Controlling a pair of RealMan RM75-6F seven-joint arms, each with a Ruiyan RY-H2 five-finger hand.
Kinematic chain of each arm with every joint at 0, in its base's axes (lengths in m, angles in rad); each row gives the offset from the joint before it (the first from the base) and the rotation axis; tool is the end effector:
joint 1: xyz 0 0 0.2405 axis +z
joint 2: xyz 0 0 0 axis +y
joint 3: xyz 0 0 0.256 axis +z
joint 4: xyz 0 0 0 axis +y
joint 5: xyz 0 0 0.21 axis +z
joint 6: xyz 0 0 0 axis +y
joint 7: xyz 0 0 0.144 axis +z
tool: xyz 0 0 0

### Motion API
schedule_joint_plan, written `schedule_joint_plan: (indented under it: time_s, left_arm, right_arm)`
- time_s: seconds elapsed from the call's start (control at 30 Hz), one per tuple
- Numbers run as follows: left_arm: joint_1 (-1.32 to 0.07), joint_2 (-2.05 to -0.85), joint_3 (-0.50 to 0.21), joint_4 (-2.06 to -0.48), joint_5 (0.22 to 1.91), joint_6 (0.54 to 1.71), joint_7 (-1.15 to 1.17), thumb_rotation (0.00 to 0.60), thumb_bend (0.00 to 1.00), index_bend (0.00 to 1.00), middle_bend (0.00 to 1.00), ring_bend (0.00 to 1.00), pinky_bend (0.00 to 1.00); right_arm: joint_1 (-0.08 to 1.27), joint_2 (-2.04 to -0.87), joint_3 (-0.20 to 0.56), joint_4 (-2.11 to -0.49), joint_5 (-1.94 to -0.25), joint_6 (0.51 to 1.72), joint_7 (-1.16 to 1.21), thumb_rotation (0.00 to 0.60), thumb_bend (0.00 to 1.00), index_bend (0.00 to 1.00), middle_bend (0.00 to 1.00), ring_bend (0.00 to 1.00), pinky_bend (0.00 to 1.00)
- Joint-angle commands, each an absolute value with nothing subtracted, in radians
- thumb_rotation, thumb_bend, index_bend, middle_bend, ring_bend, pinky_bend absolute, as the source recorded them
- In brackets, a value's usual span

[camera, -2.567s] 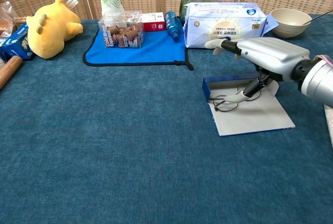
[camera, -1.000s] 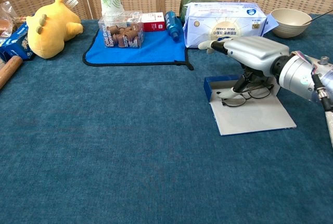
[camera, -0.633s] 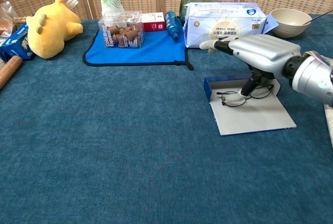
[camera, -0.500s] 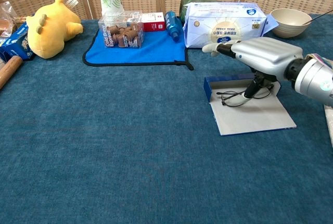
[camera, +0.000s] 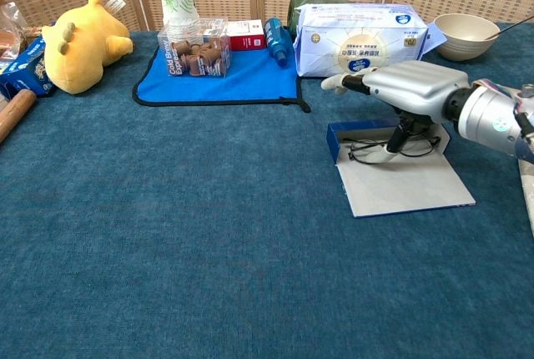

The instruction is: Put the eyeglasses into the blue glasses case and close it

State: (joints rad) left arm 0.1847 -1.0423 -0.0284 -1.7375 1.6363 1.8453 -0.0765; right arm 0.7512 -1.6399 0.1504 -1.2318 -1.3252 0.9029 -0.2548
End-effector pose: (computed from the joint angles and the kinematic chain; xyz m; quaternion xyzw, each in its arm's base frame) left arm -0.2927 0.0908 0.2099 -0.4895 -0.3648 -0.4673 0.6395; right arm -0.1634 -0.3569 -0.0387 0.7893 -0.3002 0.3485 0.4067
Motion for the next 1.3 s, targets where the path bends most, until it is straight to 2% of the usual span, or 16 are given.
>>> schedule_joint_plan:
  time_s: [0.03, 0.33, 0.67, 0.83, 0.9, 1.0, 1.07, 1.3]
  left_arm:
    - [0.185, -1.043, -0.029, -1.737, 1.635, 1.844, -0.077, 0.6, 0.29, 0.21, 0.13, 0.0, 0.0]
    - [0.176, -1.049, -0.03, -1.734, 1.631, 1.827, -0.073, 0.6, 0.29, 0.21, 0.13, 0.0, 0.0]
    - [0.159, -1.06, -0.033, -1.741, 1.64, 1.808, -0.06, 0.599, 0.29, 0.21, 0.13, 0.0, 0.0]
    - [0.152, -1.068, -0.03, -1.741, 1.646, 1.798, -0.057, 0.6, 0.29, 0.21, 0.13, 0.0, 0.0]
    - [0.149, -1.071, -0.029, -1.741, 1.648, 1.793, -0.056, 0.6, 0.29, 0.21, 0.13, 0.0, 0.0]
    - [0.14, -1.083, -0.026, -1.739, 1.651, 1.776, -0.057, 0.6, 0.29, 0.21, 0.13, 0.0, 0.0]
    - [0.136, -1.088, -0.025, -1.739, 1.652, 1.77, -0.057, 0.6, 0.29, 0.21, 0.13, 0.0, 0.0]
    - [0.127, -1.099, -0.021, -1.737, 1.659, 1.759, -0.056, 0.6, 0.29, 0.21, 0.13, 0.0, 0.0]
  right_arm:
    - [0.759, -1.64, 0.157, -1.229, -1.315, 0.894, -0.261, 0.495, 0.18, 0.0, 0.14, 0.1, 0.22]
    - [0.755, -1.628, 0.154, -1.245, -1.295, 0.892, -0.274, 0.492, 0.18, 0.0, 0.14, 0.1, 0.22]
    - [0.75, -1.537, 0.168, -1.405, -1.275, 0.906, -0.304, 0.49, 0.18, 0.0, 0.14, 0.1, 0.22]
    - [0.756, -1.475, 0.197, -1.515, -1.196, 0.863, -0.286, 0.494, 0.19, 0.08, 0.18, 0.12, 0.22]
    - [0.76, -1.45, 0.21, -1.553, -1.153, 0.842, -0.279, 0.474, 0.2, 0.13, 0.22, 0.15, 0.22]
    - [0.774, -1.417, 0.226, -1.593, -1.074, 0.825, -0.31, 0.406, 0.2, 0.2, 0.28, 0.18, 0.23]
    - [0.783, -1.414, 0.226, -1.599, -1.038, 0.822, -0.334, 0.397, 0.19, 0.23, 0.29, 0.19, 0.24]
    - [0.813, -1.424, 0.225, -1.572, -0.941, 0.81, -0.371, 0.343, 0.19, 0.24, 0.28, 0.19, 0.25]
